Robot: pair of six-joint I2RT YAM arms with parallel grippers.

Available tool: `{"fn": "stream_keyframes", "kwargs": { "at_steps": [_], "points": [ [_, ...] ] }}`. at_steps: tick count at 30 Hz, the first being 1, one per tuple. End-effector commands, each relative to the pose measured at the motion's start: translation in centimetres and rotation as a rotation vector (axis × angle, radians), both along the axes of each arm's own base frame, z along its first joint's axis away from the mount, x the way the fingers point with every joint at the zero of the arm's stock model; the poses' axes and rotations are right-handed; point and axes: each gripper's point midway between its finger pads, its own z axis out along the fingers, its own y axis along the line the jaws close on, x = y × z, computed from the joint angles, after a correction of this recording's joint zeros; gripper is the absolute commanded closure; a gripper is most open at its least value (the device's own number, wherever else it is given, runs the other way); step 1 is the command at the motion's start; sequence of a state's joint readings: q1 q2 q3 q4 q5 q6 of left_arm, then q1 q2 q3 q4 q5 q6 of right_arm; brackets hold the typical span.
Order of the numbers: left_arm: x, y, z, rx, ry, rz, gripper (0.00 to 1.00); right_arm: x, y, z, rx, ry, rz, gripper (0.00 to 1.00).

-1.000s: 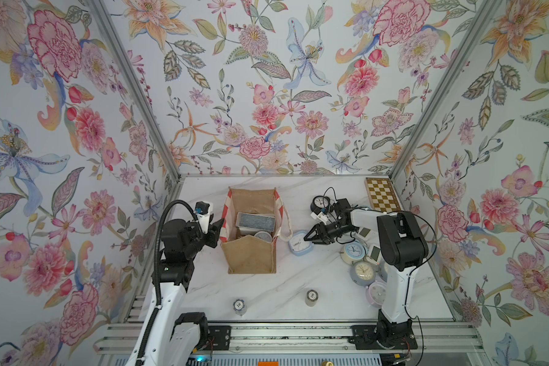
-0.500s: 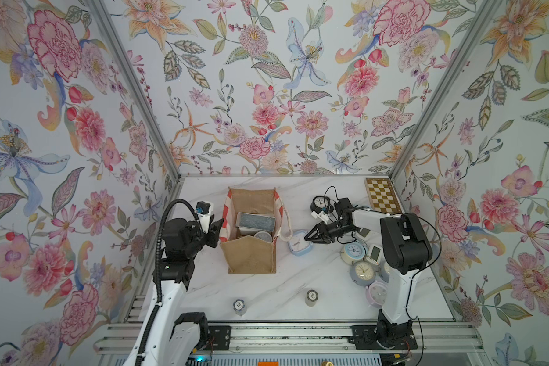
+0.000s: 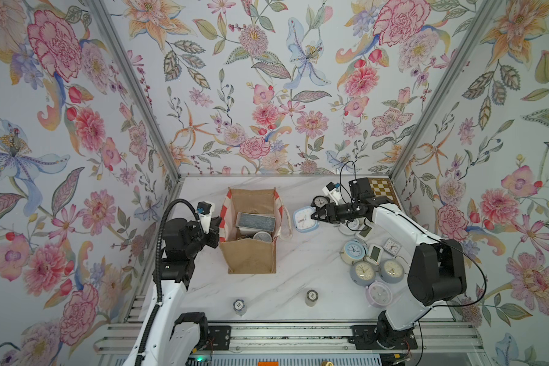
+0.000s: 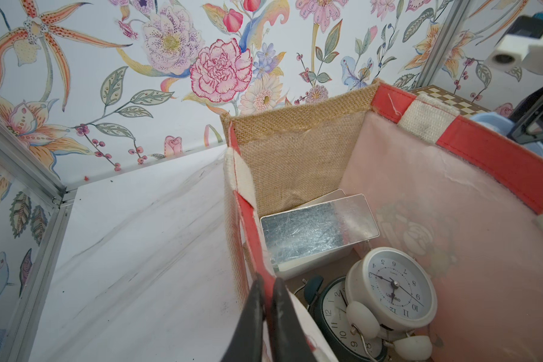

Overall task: Put the alarm clock into the canvas bag
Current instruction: Pick up the alarm from the center of the board.

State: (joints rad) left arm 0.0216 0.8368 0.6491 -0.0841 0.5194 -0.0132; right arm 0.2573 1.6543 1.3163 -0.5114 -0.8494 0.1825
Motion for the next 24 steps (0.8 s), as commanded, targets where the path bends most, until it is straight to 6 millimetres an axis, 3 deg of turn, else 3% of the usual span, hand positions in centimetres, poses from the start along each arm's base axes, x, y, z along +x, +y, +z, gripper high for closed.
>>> {"fn": "stream_keyframes", "kwargs": {
  "at_steps": [1, 6, 15, 20, 24],
  "points": [
    [-0.2, 0.0, 0.9, 0.005, -0.027, -0.01, 0.95, 0.5, 1.0, 4.9, -0.005, -0.127, -0.03, 0.72],
    [-0.2, -0.1, 1.0, 0.003, -0.029, -0.015, 0.99, 0.5, 3.0, 9.3, -0.047, -0.286, -0.047, 0.73],
    [-0.2, -0.2, 1.0, 0.001, -0.033, -0.017, 0.99, -1.2, 8.5, 14.0, -0.072, -0.501, 0.044, 0.77],
    [-0.2, -0.2, 1.1, 0.0, -0.034, -0.017, 0.99, -2.5, 11.7, 14.6, -0.069, -0.543, 0.15, 0.77],
    [-0.3, -0.2, 1.1, -0.001, -0.038, -0.02, 0.99, -4.3, 15.1, 13.0, -0.103, -0.536, 0.297, 0.77]
  ]
}}
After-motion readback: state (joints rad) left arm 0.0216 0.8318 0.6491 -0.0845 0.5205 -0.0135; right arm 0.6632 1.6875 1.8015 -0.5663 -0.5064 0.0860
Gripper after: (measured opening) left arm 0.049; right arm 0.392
